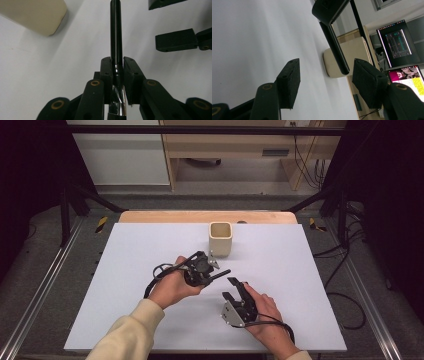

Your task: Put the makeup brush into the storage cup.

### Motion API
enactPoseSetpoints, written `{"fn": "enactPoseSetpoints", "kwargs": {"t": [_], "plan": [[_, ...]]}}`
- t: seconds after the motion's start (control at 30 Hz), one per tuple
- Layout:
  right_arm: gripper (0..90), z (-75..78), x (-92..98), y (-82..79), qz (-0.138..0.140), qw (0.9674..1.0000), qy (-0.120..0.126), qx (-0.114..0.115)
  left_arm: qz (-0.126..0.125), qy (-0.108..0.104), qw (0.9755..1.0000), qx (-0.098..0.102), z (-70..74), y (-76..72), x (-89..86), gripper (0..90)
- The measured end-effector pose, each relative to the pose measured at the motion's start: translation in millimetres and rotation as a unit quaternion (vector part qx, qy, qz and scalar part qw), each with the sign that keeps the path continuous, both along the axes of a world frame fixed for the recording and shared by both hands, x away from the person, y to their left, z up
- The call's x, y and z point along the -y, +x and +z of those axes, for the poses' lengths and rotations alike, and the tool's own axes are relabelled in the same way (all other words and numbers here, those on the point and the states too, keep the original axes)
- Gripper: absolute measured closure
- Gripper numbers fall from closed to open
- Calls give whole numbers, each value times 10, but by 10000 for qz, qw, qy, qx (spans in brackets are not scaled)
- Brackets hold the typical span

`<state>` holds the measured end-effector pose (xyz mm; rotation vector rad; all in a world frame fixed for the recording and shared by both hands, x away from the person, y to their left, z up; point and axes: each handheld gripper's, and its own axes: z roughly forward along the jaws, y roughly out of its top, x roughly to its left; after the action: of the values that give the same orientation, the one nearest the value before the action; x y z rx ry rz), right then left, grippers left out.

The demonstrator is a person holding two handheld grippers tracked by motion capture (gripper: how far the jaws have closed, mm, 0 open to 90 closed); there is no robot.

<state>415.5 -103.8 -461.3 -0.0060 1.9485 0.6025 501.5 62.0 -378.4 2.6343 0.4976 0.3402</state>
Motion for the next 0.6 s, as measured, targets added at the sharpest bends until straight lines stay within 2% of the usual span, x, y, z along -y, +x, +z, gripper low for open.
{"fn": "enactPoseSetpoints", "kwargs": {"t": [0.13, 0.17, 0.2, 0.27, 0.37, 0.4, 0.6], "plan": [[393, 10, -3, 29, 47, 9999, -91, 121, -23, -31, 10000, -20, 15, 6, 5, 780], [394, 7, -18, 27, -20, 9999, -35, 103, -47, 3, 10000, -38, 9, 7, 8, 779], [395, 14, -19, 33, -10, 9998, -95, 155, -54, 18, 10000, -50, 5, 5, 9, 780], [395, 8, -29, 32, -43, 9999, -33, 119, -66, 34, 10000, -55, 3, 3, 10, 780], [397, -2, -49, 54, 35, 9997, -138, 212, -121, 54, 9999, -68, 1, -10, 13, 779], [401, -7, -59, 57, 45, 9998, -130, 164, -120, 48, 9999, -69, 3, -12, 12, 780], [421, -20, -98, 56, 70, 9994, -215, 243, -155, 88, 9998, -92, 7, -18, 6, 779]]}}
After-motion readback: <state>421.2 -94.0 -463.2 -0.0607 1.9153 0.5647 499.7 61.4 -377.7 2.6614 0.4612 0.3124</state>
